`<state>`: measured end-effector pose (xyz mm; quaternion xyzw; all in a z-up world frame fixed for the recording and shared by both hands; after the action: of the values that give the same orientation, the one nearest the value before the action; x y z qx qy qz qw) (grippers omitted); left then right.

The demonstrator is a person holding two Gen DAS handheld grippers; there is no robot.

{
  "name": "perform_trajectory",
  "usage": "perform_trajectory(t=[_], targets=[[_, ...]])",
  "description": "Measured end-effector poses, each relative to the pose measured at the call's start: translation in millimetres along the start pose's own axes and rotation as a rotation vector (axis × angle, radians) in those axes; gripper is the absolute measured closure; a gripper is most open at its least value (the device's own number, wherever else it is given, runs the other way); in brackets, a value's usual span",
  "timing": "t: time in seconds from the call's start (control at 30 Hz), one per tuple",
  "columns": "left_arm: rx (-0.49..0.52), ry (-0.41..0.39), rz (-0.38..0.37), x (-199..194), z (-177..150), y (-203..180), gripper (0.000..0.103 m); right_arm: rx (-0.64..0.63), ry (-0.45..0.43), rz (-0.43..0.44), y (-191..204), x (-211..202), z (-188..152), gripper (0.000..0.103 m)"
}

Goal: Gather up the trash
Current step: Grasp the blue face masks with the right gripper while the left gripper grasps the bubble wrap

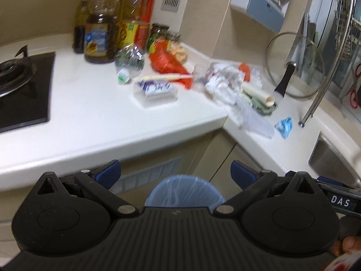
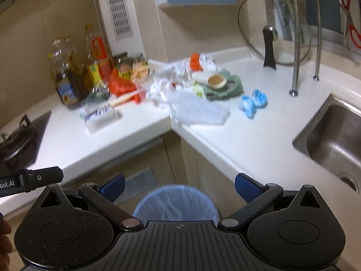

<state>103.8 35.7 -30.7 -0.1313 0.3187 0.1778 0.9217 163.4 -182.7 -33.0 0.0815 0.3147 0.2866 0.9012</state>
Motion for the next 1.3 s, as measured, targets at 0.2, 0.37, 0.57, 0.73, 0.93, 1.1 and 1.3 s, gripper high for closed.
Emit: perform_trajectory(t=[0.2, 0.37, 0.57, 0.73, 0.93, 1.1, 1.3], targets=[[0.057, -0.084, -0.054, 17, 35, -8, 0.000, -0.023, -0.091, -0.059, -10, 6, 34, 0.000], [0.109, -0.095, -0.094, 33, 46, -13, 0.001, -0.006, -0.116, -0.153, -41, 13, 53, 0.001], [0.124, -0.045, -0.119, 55, 50, -35, 0.001, -0.033, -0.097, -0.202, -83, 36, 73, 0.001], [0.089, -0.027, -0.122, 84, 59, -67, 0.001, -0.085, -0.059, -0.169, -113, 68, 92, 0.001], [0.028, 0.021, -0.099, 124, 64, -119, 0.002, -0.148, 0.023, -0.086, -143, 104, 103, 0.014], [0.038, 0.048, -0.075, 146, 60, -157, 0.009, -0.204, 0.092, -0.012, -156, 128, 99, 0.029], [0.087, 0.060, -0.065, 159, 55, -181, 0.015, -0.220, 0.126, 0.032, -162, 141, 92, 0.058]])
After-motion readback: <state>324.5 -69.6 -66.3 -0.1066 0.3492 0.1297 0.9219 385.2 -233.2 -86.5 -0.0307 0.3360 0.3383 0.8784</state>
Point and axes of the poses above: each gripper's, at about its wrist camera, not at the fingertips, and x roughly the way its jaws point, y to its left, z to its top, the point moved 9 cm from there along x, roughly the way its jaws point, and after that the axes turned 10 degrees about z, right-handed, at the moved point
